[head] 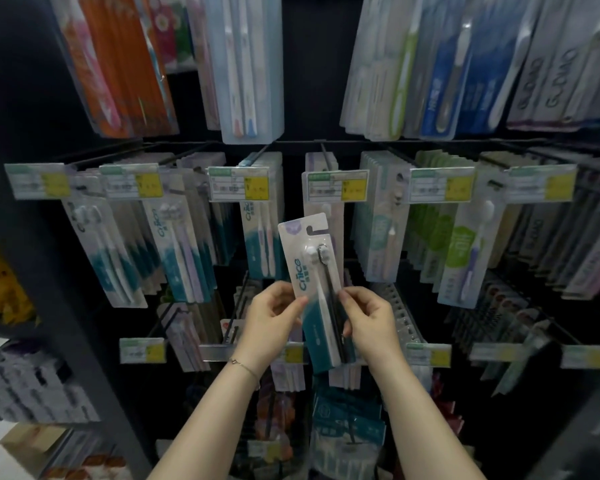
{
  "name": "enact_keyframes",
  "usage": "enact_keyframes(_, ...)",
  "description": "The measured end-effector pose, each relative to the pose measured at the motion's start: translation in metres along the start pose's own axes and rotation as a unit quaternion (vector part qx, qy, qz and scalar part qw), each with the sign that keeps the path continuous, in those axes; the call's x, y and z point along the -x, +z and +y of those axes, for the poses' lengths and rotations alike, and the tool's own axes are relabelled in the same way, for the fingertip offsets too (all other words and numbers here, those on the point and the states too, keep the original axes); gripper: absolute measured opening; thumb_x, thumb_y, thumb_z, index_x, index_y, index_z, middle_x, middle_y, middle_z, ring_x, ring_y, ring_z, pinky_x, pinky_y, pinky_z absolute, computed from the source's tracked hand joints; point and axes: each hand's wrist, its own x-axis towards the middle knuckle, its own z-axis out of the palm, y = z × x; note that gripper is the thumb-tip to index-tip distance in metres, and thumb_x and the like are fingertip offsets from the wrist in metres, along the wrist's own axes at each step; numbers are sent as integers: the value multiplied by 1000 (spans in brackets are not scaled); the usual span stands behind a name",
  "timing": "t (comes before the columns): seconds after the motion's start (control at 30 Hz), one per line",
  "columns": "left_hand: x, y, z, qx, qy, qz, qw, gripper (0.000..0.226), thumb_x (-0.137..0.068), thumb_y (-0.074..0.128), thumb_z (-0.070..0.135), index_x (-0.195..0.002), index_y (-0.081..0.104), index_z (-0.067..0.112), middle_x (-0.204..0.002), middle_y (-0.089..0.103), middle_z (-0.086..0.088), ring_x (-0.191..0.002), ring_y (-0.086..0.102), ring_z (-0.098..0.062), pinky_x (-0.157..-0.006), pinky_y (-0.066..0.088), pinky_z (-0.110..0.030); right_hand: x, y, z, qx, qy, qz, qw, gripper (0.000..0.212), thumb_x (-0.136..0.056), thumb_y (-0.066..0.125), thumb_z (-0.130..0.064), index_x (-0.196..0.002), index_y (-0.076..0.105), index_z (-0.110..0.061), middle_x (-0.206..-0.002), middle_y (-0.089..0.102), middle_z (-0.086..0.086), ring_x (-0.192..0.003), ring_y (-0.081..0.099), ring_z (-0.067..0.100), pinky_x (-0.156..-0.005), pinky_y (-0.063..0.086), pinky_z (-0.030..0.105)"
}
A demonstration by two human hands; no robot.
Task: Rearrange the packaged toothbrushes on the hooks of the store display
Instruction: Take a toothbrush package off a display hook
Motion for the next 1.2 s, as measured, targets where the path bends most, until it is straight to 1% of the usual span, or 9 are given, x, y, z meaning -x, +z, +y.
enact_keyframes(0.2,-3,-15,5,1,9,25,1000,8,-97,61,11,-102,68,13,-99,75,2,-92,72,-14,-72,60,-30,-7,19,-7,1,-31,-12,999,21,-97,58,-7,-81,68,-16,-55,60,-8,-41,47,3,-45,40,17)
enact_keyframes(0.33,0,-39,5,-5,11,55,998,7,-97,62,12,-99,69,14,-97,75,4,-91,72,-11,-71,57,-24,-8,43,-7,14,-28,-53,998,21,-98,57,-11,-85,69,-22,-60,64,-10,-45,51,2,-48,43,18)
enact_keyframes(0.5,4,-79,-3,-4,5,100,995,8,-97,62,13,-100,69,12,-98,76,2,-95,72,-15,-81,59,-32,-6,87,-6,9,-24,-87,996,18,-98,57,-11,-86,69,-18,-55,60,-10,-45,49,8,-48,43,21)
enact_keyframes(0.63,6,-113,-8,13,-9,135,991,10,-98,60,11,-103,68,12,-102,75,0,-101,71,-18,-91,57,-44,-5,128,-1,18,-34,-110,993,20,-98,58,-13,-84,69,-24,-60,63,-10,-48,51,7,-51,45,23)
enact_keyframes(0.77,3,-146,-14,11,-10,147,989,10,-99,57,13,-101,66,10,-101,73,-8,-100,69,-29,-89,57,-51,-8,166,2,42,-50,-120,991,21,-98,58,-18,-87,69,-31,-71,68,-9,-59,58,5,-59,46,24)
enact_keyframes(0.9,-2,-172,-14,17,-16,157,987,11,-100,56,15,-102,65,8,-101,72,-11,-99,69,-32,-81,58,-41,-12,195,-3,43,-63,-125,989,22,-97,60,-21,-88,70,-38,-82,71,-10,-68,61,1,-65,47,23)
enact_keyframes(0.97,-5,-181,-11,20,-22,156,987,13,-101,56,17,-103,63,6,-102,70,-16,-97,69,-33,-82,57,-45,-12,205,-8,58,-66,-119,989,21,-97,60,-23,-89,68,-41,-85,71,-12,-73,63,0,-68,49,21)
enact_keyframes(1.13,-17,-194,-1,29,-24,154,987,14,-101,56,18,-104,62,6,-104,69,-19,-92,68,-33,-78,56,-49,-20,219,-20,84,-73,-82,990,13,-97,60,-25,-101,72,-30,-93,71,-16,-89,64,-2,-78,52,20)
enact_keyframes(1.2,-25,-197,3,30,-19,155,987,15,-100,58,21,-101,62,7,-103,66,-26,-86,64,-34,-72,50,-49,-24,222,-26,82,-78,-69,991,13,-97,61,-24,-102,73,-26,-91,70,-16,-89,64,-3,-77,51,17)
